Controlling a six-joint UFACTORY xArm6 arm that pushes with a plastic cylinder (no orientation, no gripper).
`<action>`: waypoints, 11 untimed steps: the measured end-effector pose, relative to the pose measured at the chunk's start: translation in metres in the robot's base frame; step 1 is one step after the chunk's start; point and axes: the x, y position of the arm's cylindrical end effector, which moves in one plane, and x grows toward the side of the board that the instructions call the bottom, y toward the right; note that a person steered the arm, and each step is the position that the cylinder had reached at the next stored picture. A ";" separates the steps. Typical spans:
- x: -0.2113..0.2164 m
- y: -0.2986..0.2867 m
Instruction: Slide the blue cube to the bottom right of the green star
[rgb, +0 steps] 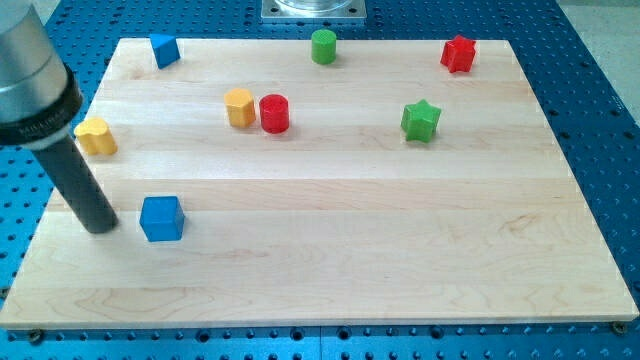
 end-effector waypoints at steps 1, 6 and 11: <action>-0.018 0.105; 0.027 0.157; -0.092 0.330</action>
